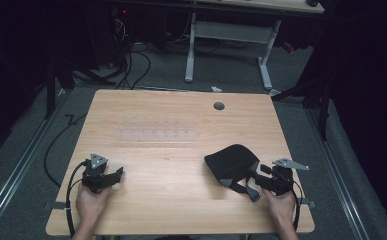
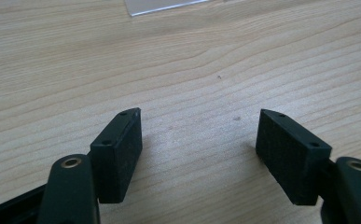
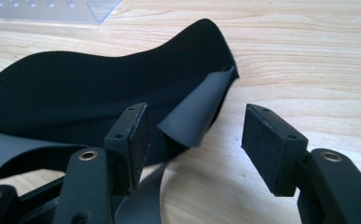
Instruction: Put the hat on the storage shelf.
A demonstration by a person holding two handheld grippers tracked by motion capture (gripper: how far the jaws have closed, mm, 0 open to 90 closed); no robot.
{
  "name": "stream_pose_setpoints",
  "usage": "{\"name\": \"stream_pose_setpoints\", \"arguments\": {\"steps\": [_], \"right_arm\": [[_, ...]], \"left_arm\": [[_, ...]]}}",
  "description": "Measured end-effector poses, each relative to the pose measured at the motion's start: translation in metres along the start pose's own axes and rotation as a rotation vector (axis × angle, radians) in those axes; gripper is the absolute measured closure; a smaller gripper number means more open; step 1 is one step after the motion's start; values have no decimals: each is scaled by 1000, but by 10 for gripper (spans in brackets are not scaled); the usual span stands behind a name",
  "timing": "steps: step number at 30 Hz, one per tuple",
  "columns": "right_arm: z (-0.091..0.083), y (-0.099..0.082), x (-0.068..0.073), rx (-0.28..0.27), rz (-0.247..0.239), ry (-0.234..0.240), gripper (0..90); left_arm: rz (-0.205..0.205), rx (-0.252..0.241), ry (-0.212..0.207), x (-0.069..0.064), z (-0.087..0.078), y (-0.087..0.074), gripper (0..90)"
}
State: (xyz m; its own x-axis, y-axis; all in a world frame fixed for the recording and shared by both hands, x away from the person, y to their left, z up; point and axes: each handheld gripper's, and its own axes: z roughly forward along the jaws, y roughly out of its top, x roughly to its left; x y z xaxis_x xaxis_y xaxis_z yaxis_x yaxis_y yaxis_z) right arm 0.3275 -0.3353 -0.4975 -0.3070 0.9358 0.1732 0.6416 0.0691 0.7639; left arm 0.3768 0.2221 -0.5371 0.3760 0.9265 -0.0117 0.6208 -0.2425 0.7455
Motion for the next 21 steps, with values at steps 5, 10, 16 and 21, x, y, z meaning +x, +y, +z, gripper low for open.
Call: {"name": "stream_pose_setpoints", "arguments": {"steps": [5,10,16,21], "right_arm": [[10,5,4,21,-3,2,411],[20,8,4,34,14,21,415],[31,8,4,53,37,41,444],[37,8,4,60,50,51,501]], "left_arm": [[0,0,1,0,0,0,321],[0,0,1,0,0,0,321],[0,0,0,0,0,0,322],[0,0,0,0,0,0,322]]}}
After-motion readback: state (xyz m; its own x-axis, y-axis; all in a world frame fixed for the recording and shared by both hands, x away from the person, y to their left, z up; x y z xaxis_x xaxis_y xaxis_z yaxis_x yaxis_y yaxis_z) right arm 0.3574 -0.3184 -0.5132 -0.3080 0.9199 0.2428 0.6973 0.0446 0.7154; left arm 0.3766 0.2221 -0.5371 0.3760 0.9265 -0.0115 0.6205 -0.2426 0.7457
